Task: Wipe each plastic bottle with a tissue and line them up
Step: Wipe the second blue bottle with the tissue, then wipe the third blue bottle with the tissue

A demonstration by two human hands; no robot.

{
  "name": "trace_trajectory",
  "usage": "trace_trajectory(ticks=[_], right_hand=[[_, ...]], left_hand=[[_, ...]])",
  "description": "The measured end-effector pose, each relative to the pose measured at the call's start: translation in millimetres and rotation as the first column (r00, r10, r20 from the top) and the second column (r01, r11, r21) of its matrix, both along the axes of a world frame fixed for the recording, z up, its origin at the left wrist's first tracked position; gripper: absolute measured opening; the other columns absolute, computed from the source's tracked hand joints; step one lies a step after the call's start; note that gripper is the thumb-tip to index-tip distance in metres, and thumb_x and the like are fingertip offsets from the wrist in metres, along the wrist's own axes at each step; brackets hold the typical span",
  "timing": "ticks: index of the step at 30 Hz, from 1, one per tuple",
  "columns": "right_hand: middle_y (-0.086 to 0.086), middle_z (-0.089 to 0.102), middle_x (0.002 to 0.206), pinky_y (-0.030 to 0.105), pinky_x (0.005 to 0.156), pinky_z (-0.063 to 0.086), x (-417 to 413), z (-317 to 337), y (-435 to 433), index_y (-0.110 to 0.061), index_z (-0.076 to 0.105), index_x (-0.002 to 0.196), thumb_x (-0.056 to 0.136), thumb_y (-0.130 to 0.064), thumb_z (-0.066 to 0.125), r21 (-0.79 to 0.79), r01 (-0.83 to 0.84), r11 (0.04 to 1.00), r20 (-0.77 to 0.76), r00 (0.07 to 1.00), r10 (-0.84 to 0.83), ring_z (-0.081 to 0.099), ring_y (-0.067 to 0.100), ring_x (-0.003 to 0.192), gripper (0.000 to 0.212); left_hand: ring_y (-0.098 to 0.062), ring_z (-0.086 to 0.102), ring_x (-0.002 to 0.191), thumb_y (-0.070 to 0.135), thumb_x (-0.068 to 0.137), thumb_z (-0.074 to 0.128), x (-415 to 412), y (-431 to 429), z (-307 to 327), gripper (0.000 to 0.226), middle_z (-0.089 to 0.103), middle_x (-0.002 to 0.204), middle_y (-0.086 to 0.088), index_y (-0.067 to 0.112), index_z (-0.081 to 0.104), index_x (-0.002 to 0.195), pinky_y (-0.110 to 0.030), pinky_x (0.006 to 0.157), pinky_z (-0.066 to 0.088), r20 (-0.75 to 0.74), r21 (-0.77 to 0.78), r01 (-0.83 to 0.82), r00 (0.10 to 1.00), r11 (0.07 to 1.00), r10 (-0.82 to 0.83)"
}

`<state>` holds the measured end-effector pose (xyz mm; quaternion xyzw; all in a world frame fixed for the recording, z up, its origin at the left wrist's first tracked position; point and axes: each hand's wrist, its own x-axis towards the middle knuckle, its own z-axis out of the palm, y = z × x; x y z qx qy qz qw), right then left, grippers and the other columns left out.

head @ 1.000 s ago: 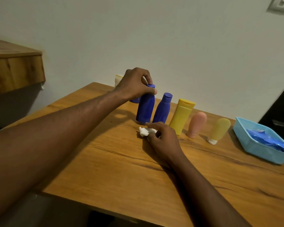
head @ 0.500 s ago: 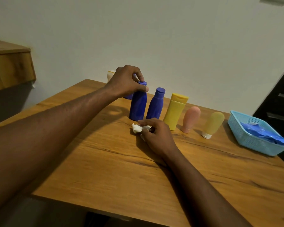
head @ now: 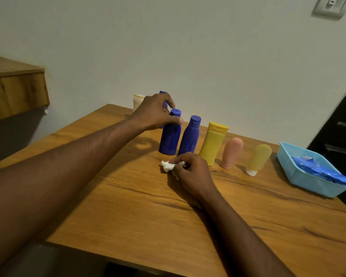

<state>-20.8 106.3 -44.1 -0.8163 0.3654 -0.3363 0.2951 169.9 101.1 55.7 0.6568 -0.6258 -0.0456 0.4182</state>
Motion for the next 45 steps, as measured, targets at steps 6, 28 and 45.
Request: trace_trajectory(ticks=[6, 28, 45], right_hand=[[-0.011, 0.066, 0.107, 0.020, 0.075, 0.043, -1.0, 1.9, 2.7, -0.027, 0.075, 0.098, 0.092, -0.015, 0.061, 0.021, -0.005, 1.000, 0.005, 1.000, 0.005, 0.056, 0.003, 0.098, 0.019], [-0.011, 0.066, 0.105, 0.019, 0.075, 0.044, -1.3, 0.6, 1.2, -0.023, 0.076, 0.101, 0.093, -0.016, 0.061, 0.019, -0.003, 1.000, 0.017, 1.000, 0.002, 0.057, 0.001, 0.095, 0.019], [-0.019, 0.065, 0.094, 0.019, 0.073, 0.046, -1.4, 5.2, 7.6, -0.029, 0.074, 0.086, 0.090, -0.017, 0.063, -0.007, -0.004, 1.000, 0.060, 0.998, 0.004, 0.058, -0.002, 0.090, 0.017]], left_hand=[[-0.019, 0.071, 0.092, 0.039, 0.081, 0.086, -1.3, 0.7, -2.6, 0.052, 0.074, 0.098, -0.005, 0.016, 0.062, 0.121, -0.036, 0.084, 0.061, -0.016, 0.010, 0.015, 1.000, 1.000, -0.015], [-0.019, 0.068, 0.097, 0.039, 0.081, 0.085, -1.1, 2.5, 1.6, 0.052, 0.070, 0.104, -0.002, 0.015, 0.064, 0.123, -0.038, 0.089, 0.059, -0.012, 0.035, 0.001, 1.000, 0.999, 0.000], [-0.006, 0.064, 0.090, 0.036, 0.088, 0.080, 31.4, 34.8, -7.7, 0.039, 0.067, 0.105, 0.005, 0.017, 0.067, 0.120, -0.017, 0.068, 0.046, -0.074, -0.001, -0.105, 0.992, 0.994, 0.105]])
